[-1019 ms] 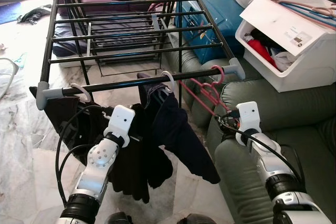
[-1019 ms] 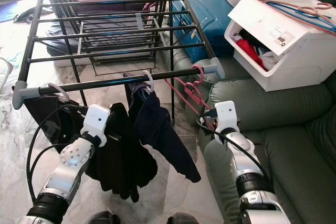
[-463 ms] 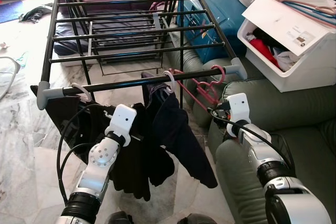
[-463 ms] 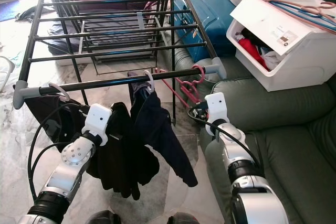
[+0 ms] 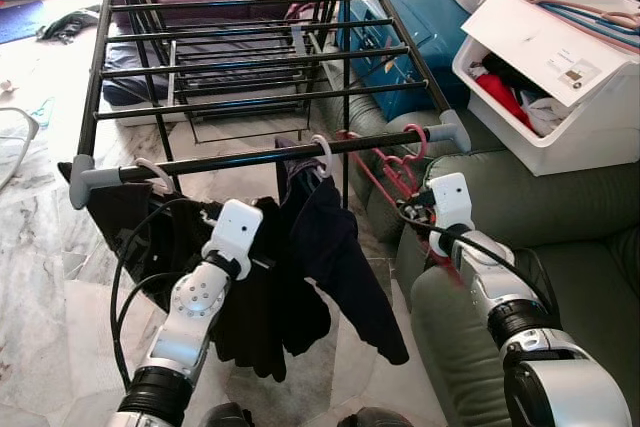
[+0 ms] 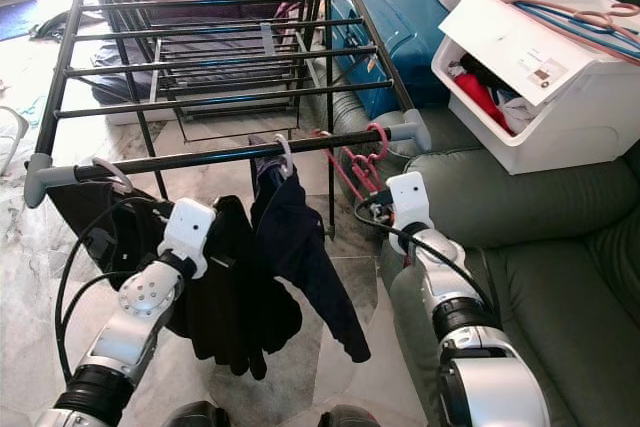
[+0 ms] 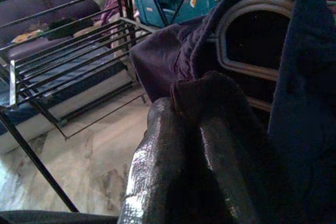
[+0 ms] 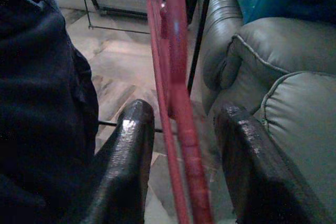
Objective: Hang hanger
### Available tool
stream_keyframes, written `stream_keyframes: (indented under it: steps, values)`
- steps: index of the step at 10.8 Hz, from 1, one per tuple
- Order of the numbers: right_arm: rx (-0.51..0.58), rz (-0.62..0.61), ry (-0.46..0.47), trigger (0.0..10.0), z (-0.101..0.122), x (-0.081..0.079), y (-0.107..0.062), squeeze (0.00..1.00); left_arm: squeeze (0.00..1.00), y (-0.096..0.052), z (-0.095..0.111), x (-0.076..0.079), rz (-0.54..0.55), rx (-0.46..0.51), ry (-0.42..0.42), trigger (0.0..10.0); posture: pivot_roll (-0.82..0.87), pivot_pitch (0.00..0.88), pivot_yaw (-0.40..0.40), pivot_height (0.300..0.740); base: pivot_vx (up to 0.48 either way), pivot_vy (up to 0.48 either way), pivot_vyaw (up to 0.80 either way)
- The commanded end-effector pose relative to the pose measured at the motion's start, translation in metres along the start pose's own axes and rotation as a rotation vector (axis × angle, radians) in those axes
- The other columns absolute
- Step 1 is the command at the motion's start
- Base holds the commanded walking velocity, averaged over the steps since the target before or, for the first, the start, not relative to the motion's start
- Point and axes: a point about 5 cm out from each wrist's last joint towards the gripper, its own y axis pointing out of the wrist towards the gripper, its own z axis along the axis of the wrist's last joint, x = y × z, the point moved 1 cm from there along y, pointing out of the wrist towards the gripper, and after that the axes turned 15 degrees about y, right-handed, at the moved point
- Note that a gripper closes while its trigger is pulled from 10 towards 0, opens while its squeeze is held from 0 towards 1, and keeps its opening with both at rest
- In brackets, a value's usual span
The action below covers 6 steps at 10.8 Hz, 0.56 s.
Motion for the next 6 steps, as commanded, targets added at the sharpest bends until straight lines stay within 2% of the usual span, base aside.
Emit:
stream_keyframes:
  steps: [1, 2, 6]
  values:
    - [0.003, 0.004, -0.011, 0.4, 0.0042, 0.0012, 0.0011, 0.0, 0.0, 0.0015, 0.0044, -0.0007, 0.003, 0.019, 0.009, 10.0, -0.08, 0.0, -0.046, 0.74, 0.0, 0.0, 0.0]
    - [0.0, 0.006, -0.007, 0.0, 0.0029, 0.0, 0.0017, 0.0, 0.0, 0.0014, 0.0048, -0.0005, -0.001, 0.02, 0.009, 10.0, -0.07, 0.0, -0.048, 0.74, 0.0, 0.0, 0.0]
    - [-0.004, 0.004, -0.001, 0.0, 0.0008, -0.0017, 0.0024, 0.0, 0.0, 0.0016, 0.0059, -0.0011, -0.005, 0.026, 0.022, 10.0, -0.07, 0.0, -0.043, 0.74, 0.0, 0.0, 0.0]
